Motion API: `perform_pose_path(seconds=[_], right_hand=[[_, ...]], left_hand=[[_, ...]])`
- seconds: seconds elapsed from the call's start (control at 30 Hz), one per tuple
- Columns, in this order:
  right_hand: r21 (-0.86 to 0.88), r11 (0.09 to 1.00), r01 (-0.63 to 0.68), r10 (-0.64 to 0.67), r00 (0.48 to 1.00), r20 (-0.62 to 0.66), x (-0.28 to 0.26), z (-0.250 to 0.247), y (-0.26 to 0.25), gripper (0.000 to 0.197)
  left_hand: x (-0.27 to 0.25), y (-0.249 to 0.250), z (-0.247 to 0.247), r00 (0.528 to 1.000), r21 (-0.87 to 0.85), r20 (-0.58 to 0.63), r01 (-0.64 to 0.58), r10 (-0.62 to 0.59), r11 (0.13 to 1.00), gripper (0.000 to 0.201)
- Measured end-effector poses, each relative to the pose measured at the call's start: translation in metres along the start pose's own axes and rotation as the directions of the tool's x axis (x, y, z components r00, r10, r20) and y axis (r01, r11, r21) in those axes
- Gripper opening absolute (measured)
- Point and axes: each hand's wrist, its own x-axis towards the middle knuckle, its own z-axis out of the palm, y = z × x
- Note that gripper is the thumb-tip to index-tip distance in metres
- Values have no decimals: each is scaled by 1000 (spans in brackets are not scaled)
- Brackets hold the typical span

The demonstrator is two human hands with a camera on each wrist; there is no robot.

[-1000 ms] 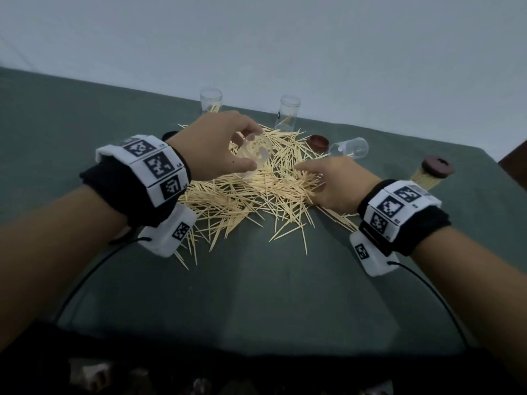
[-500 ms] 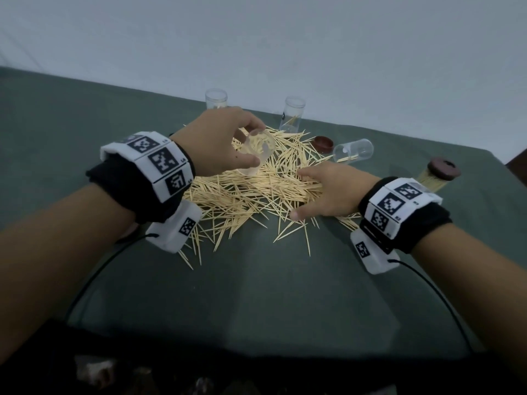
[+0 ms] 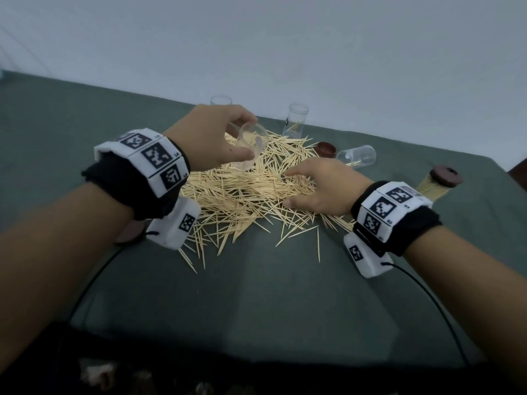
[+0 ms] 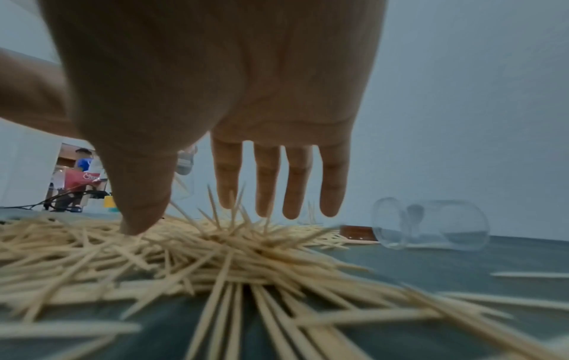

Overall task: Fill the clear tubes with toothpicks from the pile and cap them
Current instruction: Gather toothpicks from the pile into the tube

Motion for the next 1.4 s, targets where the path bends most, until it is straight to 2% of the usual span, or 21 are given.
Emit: perform_pose_path(seconds=[0.13,0.3,0.5,0.7,0.87,1.07,1.17,1.23,1.3,1.4], right_hand=[[-35,998,51,-49,998,44,17,-2,-24,65],[-118,991,62,-48,992,117,35,-2,-42,75],[-140,988,64,-57,997,58,45,1,-42,51],[-98,995,20,-20,1000,3,29,-7,-23,30],[-33,999,-38,36,997,-63,5,-21,-1,33],[-2,997,-81,81,996,36,-18,-15,28,54],[78,993,-88,88,996,0,-26,-13,38,98],[86,988,-131,129,991,35,-29,-16,44,121],[34,979,-201,195,973,121,-32,-19,52,129],[-78,967,-241,253,934,250,-35,-15,56,124]], left_hand=[[-2,0,0,1000,1,2,-4,4,1000,54],[-1,-1,1,1000,0,-3,-5,5,1000,53],[-2,-2,0,1000,5,2,1,-1,1000,53],[-1,1,3,1000,6,11,-9,9,1000,55],[1,4,7,1000,6,23,-11,11,1000,54],[-1,6,9,999,12,45,-12,12,1000,54],[-2,6,11,999,16,52,-17,16,1000,54],[-2,5,11,999,12,48,-15,14,1000,54],[-3,4,11,999,7,47,-13,12,1000,54],[-4,4,12,998,9,55,-9,8,1000,56]])
